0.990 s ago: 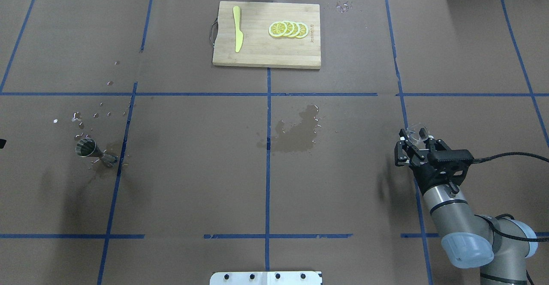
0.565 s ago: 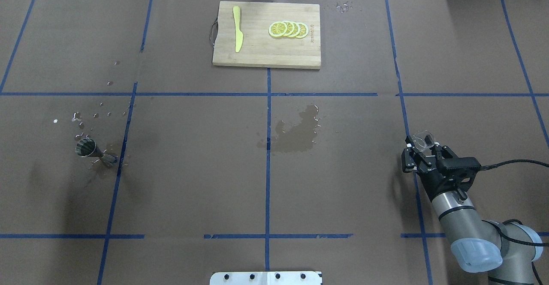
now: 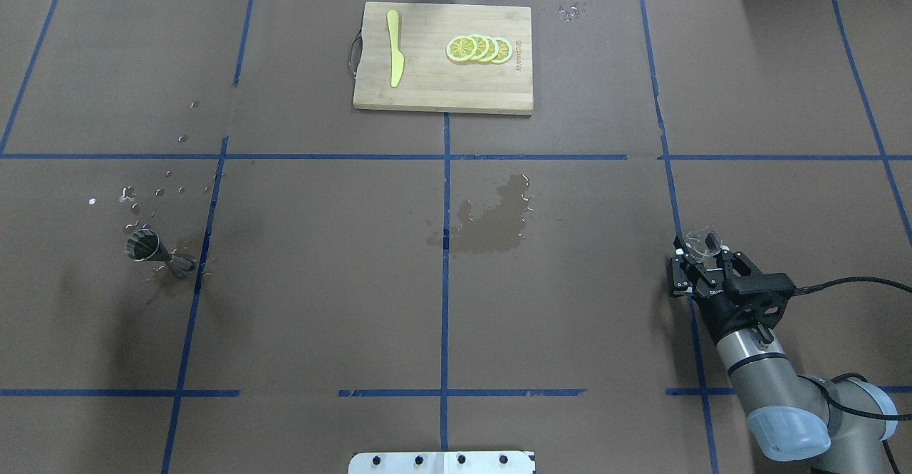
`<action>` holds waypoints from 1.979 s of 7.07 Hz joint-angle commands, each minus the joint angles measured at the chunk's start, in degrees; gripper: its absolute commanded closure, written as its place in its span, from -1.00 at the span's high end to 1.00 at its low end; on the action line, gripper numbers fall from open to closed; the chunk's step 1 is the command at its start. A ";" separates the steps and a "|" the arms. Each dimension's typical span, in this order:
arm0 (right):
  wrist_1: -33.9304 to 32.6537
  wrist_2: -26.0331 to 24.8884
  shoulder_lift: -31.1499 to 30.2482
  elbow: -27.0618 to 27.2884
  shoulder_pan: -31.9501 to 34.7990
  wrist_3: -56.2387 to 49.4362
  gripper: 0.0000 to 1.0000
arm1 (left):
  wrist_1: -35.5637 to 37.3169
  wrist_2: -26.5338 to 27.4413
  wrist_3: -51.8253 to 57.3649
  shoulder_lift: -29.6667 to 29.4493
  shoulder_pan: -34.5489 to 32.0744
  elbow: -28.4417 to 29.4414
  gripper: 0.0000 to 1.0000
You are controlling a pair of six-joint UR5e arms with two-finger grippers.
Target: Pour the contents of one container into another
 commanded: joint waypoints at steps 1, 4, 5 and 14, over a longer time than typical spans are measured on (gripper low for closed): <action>0.04 -0.39 0.10 -0.10 -0.19 0.09 -0.85 | -0.04 0.01 -0.22 0.05 -0.08 -0.59 1.00; 0.04 -0.56 -0.17 -0.19 -0.10 0.96 -0.72 | -0.13 0.01 -0.39 0.05 -0.08 -0.94 1.00; 0.04 -0.74 -0.25 -0.37 -0.10 0.97 -0.67 | -0.13 0.01 -0.40 0.14 -0.16 -1.20 1.00; 7.16 -0.48 -0.17 -3.71 -0.27 -1.14 0.22 | -0.13 0.10 -0.92 0.23 -0.43 -1.91 1.00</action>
